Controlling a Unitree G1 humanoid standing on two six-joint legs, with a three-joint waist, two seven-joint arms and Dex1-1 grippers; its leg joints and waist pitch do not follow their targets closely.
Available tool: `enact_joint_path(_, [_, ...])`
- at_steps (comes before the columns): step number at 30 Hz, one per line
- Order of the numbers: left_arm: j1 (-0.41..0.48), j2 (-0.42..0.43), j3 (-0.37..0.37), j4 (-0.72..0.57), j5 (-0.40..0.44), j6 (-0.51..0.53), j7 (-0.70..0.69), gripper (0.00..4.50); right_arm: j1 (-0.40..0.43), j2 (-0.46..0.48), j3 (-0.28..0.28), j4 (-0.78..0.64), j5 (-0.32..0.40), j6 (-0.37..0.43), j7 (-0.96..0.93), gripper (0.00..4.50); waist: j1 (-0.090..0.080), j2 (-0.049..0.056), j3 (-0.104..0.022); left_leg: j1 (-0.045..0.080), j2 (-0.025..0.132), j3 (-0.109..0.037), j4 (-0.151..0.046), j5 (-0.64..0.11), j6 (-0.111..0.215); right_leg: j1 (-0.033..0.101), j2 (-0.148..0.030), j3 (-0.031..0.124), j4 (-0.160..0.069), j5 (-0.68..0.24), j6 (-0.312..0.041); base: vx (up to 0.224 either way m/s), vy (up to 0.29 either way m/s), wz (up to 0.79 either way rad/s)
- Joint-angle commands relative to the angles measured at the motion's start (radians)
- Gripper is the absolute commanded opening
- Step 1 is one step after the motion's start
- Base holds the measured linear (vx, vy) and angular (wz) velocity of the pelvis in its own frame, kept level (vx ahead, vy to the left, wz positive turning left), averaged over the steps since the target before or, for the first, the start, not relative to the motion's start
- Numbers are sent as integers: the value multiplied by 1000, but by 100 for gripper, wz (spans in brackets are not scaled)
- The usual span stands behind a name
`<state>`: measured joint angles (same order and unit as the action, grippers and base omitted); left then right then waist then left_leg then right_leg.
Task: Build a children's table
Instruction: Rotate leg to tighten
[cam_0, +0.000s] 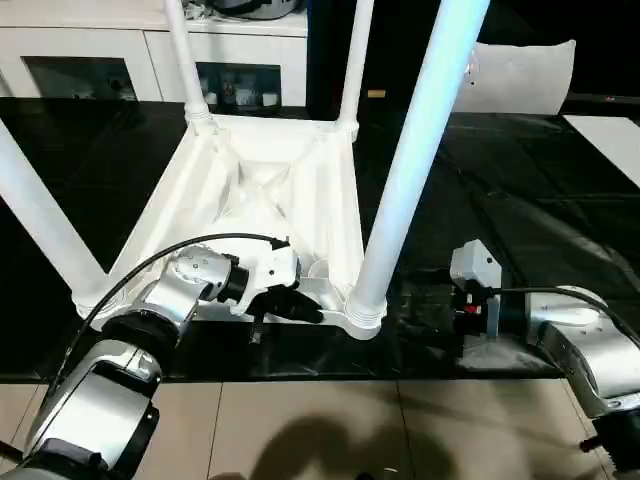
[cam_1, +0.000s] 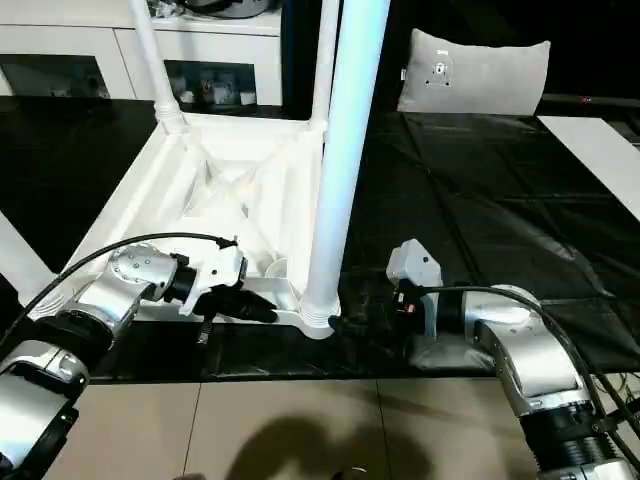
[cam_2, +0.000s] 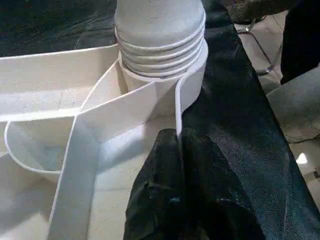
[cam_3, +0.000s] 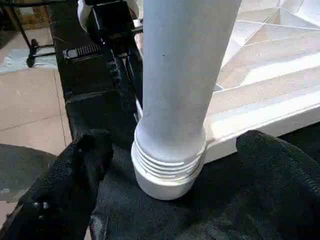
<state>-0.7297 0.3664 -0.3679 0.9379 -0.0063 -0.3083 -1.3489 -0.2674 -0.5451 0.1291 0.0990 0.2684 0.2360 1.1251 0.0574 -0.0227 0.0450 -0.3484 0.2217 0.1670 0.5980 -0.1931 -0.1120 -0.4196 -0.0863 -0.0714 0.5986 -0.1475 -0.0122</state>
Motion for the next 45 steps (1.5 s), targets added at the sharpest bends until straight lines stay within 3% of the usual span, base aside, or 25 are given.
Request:
enact_joint_path(1, [0, 10, -25, 30, 59, 9, 20, 7, -12, 1, 13, 7, 0, -2, 6, 450, 2, -7, -57, -4, -8, 7, -72, -293, 55, 48, -35, 20, -106, -559, -62, 0, 0, 0])
enact_joint_path(3, [-6, 2, -15, 36, 65, 19, 65, 7, -13, 3, 16, 6, 0, -2, 8, 450, 2, -6, -58, -4, -6, 7, -73, -291, 55, 50, -36, 20, -104, -539, -72, 0, 0, 0])
enact_joint_path(4, [-8, -2, -8, 38, 57, 32, 53, 30, -12, 3, 18, 6, 1, -1, 11, 450, 1, -7, -56, -4, -7, 8, -74, -297, 55, 49, -34, 20, -105, -540, -75, 0, 0, 0])
enact_joint_path(12, [-7, 12, -16, 42, 64, 50, 0, 97, -11, 3, 30, 6, -1, -4, 21, 450, -3, -5, -55, -5, -9, 4, -75, -304, 53, 50, -37, 19, -110, -579, -58, 0, 0, 0])
enact_joint_path(18, [-6, 5, -5, 37, 44, 71, -35, 100, -6, -2, 31, 3, 1, -3, 24, 450, -3, -6, -56, -6, -6, 5, -77, -299, 55, 52, -38, 22, -104, -537, -83, 0, 0, 0])
enact_joint_path(19, [-6, 5, -5, 36, 44, 72, -37, 72, -6, -2, 31, 3, 1, -3, 24, 450, -3, -5, -58, -7, -5, 5, -77, -292, 55, 53, -38, 23, -102, -522, -88, 0, 0, 0])
enact_joint_path(26, [-9, 5, -13, 50, 68, 72, -33, 22, -8, -2, 34, 6, -2, -5, 25, 450, -1, -4, -57, -6, -3, 8, -78, -276, 59, 55, -38, 27, -95, -470, -115, 0, 0, 0])
enact_joint_path(34, [8, 15, -36, 37, 110, 7, -16, 7, -19, -4, 40, 16, -15, -20, 24, 450, -2, -8, -53, -4, -8, 6, -76, -306, 54, 48, -39, 21, -113, -600, -57, 0, 0, 0])
enact_joint_path(38, [28, 16, -41, -2, 102, -11, -43, 7, -41, 2, 44, 38, -32, -35, 11, 450, -5, -8, -54, -6, -7, 4, -77, -307, 51, 48, -40, 19, -113, -607, -53, 0, 0, 0])
enact_joint_path(42, [85, 16, -59, -134, 68, 7, -108, 0, -92, 23, 44, 105, 3, -15, 60, 413, -6, -5, -58, -3, 3, 5, -80, -287, 54, 47, -42, 27, -99, -513, -102, 0, 0, 0])
enact_joint_path(43, [91, 16, -62, -149, 66, 9, -113, 0, -96, 24, 47, 113, 5, -13, 72, 413, -6, -4, -60, -7, 4, 6, -81, -270, 56, 52, -41, 29, -90, -453, -127, 0, 0, 0])
enact_joint_path(45, [105, 15, -69, -184, 59, 16, -123, 0, -107, 29, 56, 133, 12, -10, 98, 375, 4, -6, -65, -1, 8, 13, -78, -235, 62, 52, -37, 33, -76, -337, -172, 0, 0, 0])
